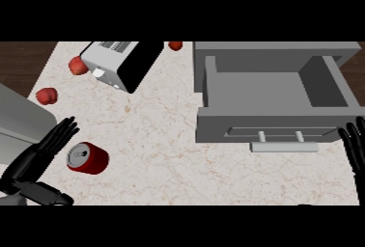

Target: Pick up the can, place it into the drawer and close the drawer

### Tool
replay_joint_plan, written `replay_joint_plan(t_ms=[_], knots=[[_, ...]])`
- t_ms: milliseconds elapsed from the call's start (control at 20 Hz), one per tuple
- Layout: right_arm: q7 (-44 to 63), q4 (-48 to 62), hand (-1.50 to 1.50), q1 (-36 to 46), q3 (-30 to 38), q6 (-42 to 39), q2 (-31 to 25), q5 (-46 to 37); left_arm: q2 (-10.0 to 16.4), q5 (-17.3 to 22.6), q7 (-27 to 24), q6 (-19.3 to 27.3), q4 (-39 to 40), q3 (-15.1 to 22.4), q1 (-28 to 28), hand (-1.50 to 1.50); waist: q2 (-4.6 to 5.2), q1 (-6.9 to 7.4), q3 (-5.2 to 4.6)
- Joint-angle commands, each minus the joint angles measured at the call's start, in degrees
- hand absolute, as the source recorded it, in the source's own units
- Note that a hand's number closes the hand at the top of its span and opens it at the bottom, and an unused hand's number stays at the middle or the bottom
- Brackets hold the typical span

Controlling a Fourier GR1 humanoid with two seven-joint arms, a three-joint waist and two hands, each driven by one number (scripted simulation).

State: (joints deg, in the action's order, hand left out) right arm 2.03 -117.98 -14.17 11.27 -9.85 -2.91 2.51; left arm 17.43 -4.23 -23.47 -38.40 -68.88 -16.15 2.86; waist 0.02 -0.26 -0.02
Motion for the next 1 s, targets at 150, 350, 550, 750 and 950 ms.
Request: replay_joint_plan(t_ms=[150,350,550,750,950], knots=[[-0.2,-1.8,-1.50,-1.5,-0.3,-0.4,1.2,-1.0,4.2,-1.5,-7.4,-2.2,7.5,-0.5,0.5,-1.50,-0.04,0.08,0.02],[-1.4,1.5,-1.50,0.5,0.9,-0.7,1.1,0.1,5.0,-3.6,-13.3,-1.7,14.6,0.8,1.2,-1.50,0.02,0.02,0.00],[-1.1,0.9,-1.50,1.4,-0.6,0.3,1.6,-3.2,5.8,-5.9,-17.2,1.3,22.8,1.7,5.7,-1.50,0.08,-0.13,-0.03],[2.3,-0.5,-1.50,2.3,0.7,0.2,1.0,-1.0,3.7,-5.6,-14.6,3.5,25.3,3.1,7.6,-1.50,0.03,-0.03,0.00],[3.4,-1.4,-1.50,3.0,1.3,0.6,0.9,-0.6,3.9,-6.3,-15.7,4.9,27.6,4.2,9.4,-1.50,0.01,-0.02,0.00]])
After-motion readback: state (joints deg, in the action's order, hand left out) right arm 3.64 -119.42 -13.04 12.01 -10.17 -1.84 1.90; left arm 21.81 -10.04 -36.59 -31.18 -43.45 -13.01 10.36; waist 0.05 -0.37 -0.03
